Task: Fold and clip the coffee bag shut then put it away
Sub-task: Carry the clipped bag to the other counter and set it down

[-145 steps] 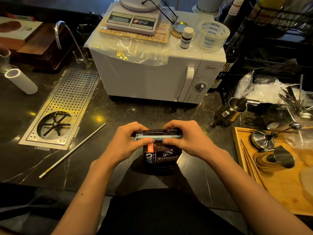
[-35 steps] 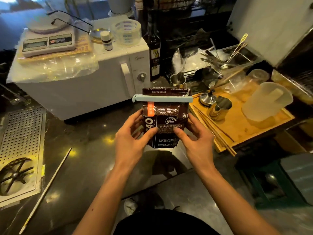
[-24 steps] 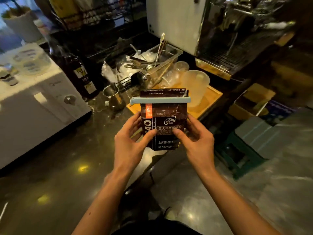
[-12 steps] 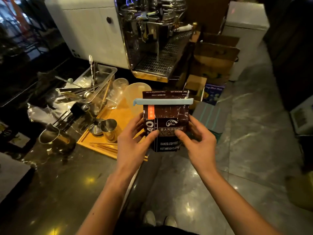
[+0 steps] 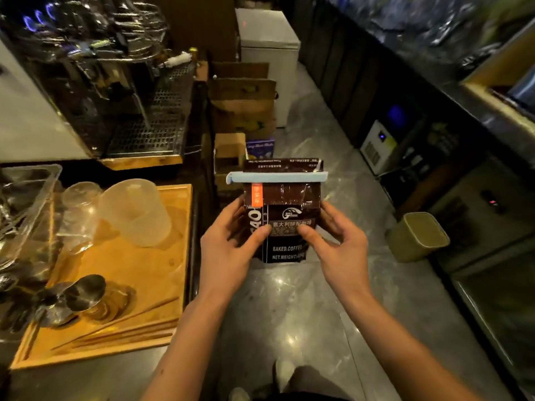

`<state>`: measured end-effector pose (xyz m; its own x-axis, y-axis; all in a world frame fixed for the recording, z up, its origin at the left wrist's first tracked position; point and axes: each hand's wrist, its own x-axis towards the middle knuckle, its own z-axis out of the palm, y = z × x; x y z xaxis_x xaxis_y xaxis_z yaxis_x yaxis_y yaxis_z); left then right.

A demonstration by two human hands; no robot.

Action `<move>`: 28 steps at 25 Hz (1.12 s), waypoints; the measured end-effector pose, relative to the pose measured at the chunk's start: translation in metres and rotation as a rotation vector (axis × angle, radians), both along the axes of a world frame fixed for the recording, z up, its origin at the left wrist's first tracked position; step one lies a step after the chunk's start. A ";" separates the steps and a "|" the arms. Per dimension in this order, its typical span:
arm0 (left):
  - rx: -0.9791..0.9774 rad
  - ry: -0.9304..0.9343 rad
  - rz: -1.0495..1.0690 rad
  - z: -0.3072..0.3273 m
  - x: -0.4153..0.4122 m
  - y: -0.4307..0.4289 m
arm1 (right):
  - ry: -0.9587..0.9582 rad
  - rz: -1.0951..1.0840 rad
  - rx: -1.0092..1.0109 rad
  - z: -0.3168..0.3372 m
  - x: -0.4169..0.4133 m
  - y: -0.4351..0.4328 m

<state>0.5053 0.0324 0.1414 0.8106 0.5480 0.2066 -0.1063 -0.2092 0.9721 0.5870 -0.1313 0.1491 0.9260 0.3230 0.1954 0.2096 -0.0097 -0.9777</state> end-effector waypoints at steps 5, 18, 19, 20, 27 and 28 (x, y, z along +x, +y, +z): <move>-0.010 0.024 -0.144 -0.005 0.072 -0.029 | 0.002 -0.170 0.019 -0.007 0.045 -0.038; 0.009 0.017 -0.300 0.001 0.340 -0.147 | -0.078 -0.352 -0.023 -0.009 0.285 -0.163; 0.010 0.017 -0.301 0.001 0.358 -0.150 | -0.073 -0.358 -0.022 -0.010 0.302 -0.166; 0.016 0.013 -0.304 0.002 0.375 -0.151 | -0.077 -0.364 -0.025 -0.011 0.319 -0.167; 0.018 -0.018 -0.362 -0.008 0.518 -0.138 | -0.094 -0.420 -0.083 -0.016 0.454 -0.154; 0.010 -0.026 -0.379 -0.007 0.541 -0.134 | -0.104 -0.436 -0.093 -0.015 0.475 -0.149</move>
